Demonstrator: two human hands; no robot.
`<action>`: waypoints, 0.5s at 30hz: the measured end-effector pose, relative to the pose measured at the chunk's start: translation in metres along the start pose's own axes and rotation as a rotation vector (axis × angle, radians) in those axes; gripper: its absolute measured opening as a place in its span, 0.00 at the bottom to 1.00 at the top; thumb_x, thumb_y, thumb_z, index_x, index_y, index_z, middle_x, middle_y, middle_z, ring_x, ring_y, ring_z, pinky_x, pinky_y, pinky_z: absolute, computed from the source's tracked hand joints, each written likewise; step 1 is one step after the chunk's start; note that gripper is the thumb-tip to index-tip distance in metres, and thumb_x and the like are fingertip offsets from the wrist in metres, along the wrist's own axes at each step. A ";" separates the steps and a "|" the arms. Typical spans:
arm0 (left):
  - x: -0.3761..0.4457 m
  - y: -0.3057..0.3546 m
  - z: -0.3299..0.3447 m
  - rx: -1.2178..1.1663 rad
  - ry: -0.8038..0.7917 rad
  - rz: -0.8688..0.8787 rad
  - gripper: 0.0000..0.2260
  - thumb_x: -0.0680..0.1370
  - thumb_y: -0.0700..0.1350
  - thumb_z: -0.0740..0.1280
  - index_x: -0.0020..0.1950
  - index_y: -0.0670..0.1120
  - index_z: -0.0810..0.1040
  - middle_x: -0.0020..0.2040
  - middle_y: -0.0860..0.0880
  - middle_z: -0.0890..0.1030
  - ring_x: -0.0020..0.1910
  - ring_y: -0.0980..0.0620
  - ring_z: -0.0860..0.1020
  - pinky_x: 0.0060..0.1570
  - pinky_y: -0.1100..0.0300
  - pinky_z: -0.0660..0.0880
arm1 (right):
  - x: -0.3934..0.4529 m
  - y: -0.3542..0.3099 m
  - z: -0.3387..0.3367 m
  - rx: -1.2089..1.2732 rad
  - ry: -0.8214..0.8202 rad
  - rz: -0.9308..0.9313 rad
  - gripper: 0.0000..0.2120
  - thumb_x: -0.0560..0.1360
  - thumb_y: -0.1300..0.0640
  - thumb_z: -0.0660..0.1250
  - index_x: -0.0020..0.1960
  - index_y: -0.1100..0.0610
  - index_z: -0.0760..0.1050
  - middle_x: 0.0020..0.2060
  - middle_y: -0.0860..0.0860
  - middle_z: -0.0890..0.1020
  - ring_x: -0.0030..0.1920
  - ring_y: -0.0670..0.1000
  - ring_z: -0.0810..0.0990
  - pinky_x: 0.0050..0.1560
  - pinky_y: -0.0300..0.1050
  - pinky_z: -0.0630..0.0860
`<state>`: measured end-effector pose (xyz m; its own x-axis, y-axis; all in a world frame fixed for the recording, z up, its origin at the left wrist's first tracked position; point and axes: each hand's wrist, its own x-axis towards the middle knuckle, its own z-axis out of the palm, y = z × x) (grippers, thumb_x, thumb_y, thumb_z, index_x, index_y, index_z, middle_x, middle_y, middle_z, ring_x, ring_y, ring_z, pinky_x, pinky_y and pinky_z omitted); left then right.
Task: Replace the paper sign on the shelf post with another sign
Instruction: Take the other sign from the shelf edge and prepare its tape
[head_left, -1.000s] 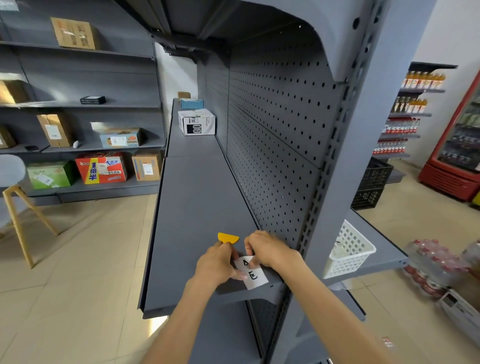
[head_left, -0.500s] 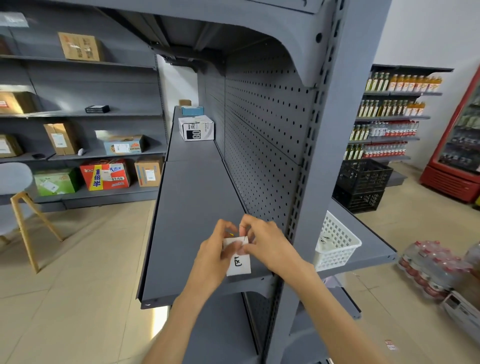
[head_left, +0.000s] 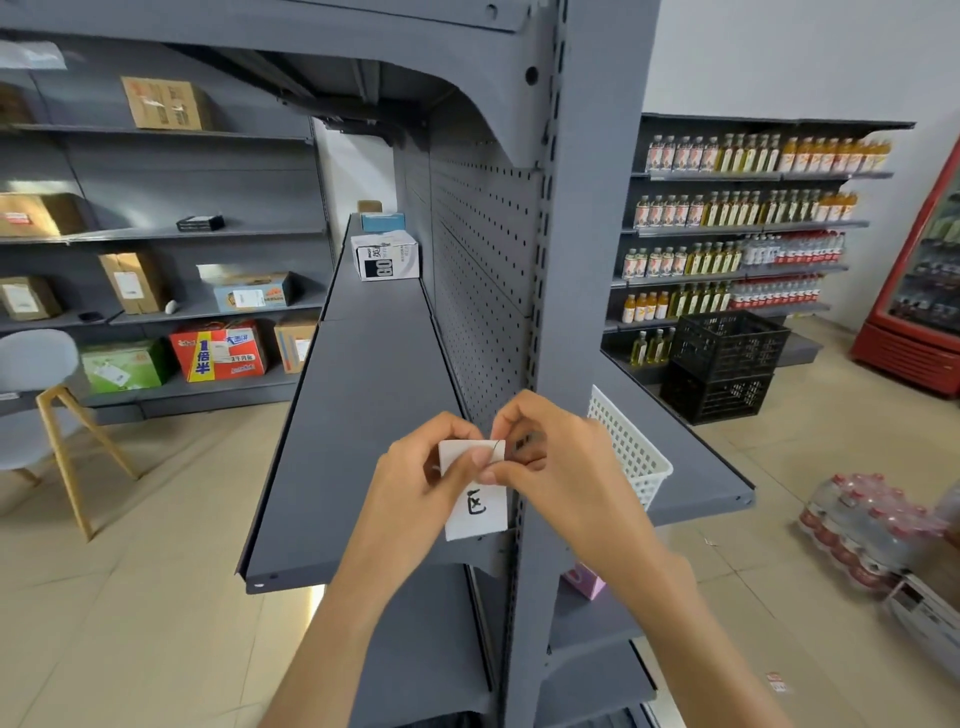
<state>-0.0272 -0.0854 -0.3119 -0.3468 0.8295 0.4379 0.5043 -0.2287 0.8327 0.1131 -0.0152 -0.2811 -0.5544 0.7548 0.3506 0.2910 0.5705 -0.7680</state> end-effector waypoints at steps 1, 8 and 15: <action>0.000 0.006 0.004 -0.006 0.004 0.013 0.05 0.78 0.50 0.69 0.43 0.50 0.79 0.33 0.54 0.78 0.28 0.58 0.70 0.30 0.69 0.65 | -0.001 0.000 -0.007 0.019 0.008 -0.009 0.13 0.67 0.61 0.79 0.44 0.53 0.76 0.37 0.50 0.84 0.36 0.46 0.84 0.43 0.43 0.82; 0.002 0.043 0.040 -0.110 0.047 0.035 0.04 0.77 0.43 0.71 0.44 0.48 0.77 0.39 0.51 0.81 0.37 0.43 0.77 0.37 0.53 0.73 | -0.013 0.010 -0.054 0.138 0.021 -0.030 0.12 0.67 0.61 0.80 0.43 0.52 0.79 0.37 0.49 0.85 0.37 0.48 0.85 0.45 0.44 0.83; 0.007 0.064 0.077 -0.058 0.087 0.077 0.04 0.76 0.45 0.71 0.44 0.49 0.77 0.39 0.55 0.80 0.32 0.44 0.71 0.34 0.49 0.69 | -0.017 0.030 -0.090 0.159 0.023 -0.026 0.10 0.68 0.60 0.79 0.41 0.50 0.80 0.37 0.47 0.85 0.35 0.46 0.85 0.43 0.46 0.83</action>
<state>0.0641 -0.0552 -0.2819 -0.3772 0.7617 0.5268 0.4862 -0.3213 0.8127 0.2012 0.0184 -0.2622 -0.5418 0.7488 0.3818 0.1487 0.5325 -0.8332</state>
